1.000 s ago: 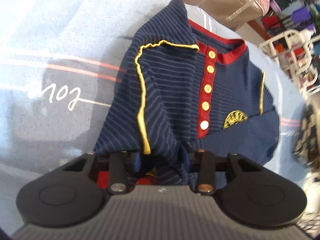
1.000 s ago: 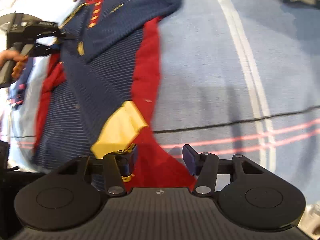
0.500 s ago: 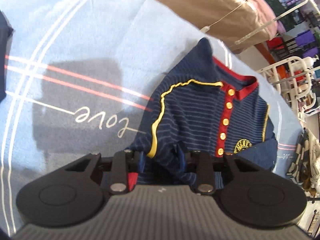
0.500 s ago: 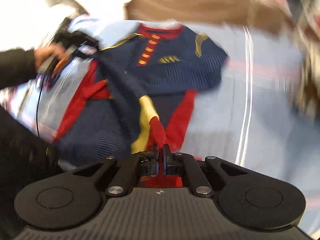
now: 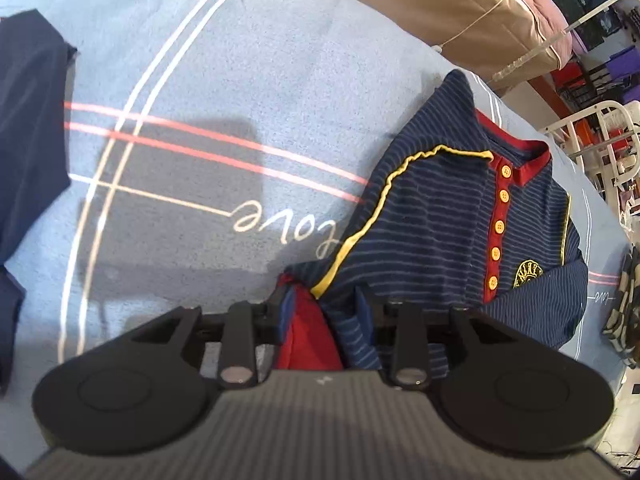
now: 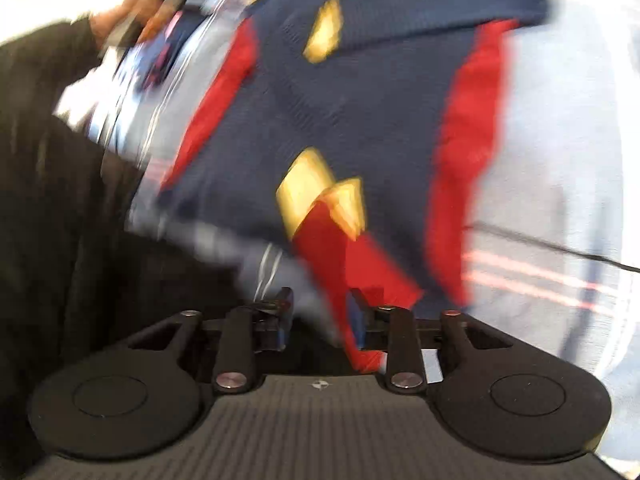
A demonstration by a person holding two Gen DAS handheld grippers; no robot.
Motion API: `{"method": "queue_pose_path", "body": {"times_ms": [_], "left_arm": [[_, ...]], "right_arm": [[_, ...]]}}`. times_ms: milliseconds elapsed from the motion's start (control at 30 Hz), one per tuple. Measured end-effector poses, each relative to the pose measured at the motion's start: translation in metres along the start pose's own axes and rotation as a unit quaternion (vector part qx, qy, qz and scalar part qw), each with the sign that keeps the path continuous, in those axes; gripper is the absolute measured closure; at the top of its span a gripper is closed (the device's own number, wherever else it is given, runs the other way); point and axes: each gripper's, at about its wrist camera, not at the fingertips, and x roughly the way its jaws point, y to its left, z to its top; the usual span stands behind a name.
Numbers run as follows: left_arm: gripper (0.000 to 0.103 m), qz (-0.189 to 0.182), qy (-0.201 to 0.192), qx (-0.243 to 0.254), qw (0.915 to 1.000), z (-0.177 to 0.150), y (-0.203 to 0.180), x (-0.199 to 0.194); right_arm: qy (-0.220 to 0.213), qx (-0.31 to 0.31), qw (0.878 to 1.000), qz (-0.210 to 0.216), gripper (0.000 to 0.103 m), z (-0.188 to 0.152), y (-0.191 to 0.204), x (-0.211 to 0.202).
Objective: Fold small clothes
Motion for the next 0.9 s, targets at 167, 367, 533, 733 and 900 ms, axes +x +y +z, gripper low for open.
{"method": "queue_pose_path", "body": {"times_ms": [167,367,533,733,900], "left_arm": [[0.046,0.005,-0.023,0.051,0.9984,0.000,-0.017,-0.027],[0.039,-0.003,-0.022,0.077,0.9968,-0.008,-0.028,-0.043],[0.034,-0.003,-0.014,0.087,0.9961,-0.019,-0.030,-0.046],[0.034,-0.005,-0.002,0.076,0.9971,-0.027,-0.021,-0.043],[0.032,-0.010,-0.011,0.067,0.9976,-0.024,-0.020,-0.047]], "right_arm": [[-0.088,0.110,0.990,0.027,0.031,0.027,-0.033,-0.020],[-0.022,0.084,0.995,0.055,0.052,0.061,-0.038,0.036],[0.047,0.059,0.997,0.026,0.052,0.055,-0.030,0.081],[0.023,0.047,0.999,0.008,0.089,0.065,-0.014,0.053],[-0.058,-0.048,0.992,-0.097,0.090,0.101,0.016,-0.012]]}}
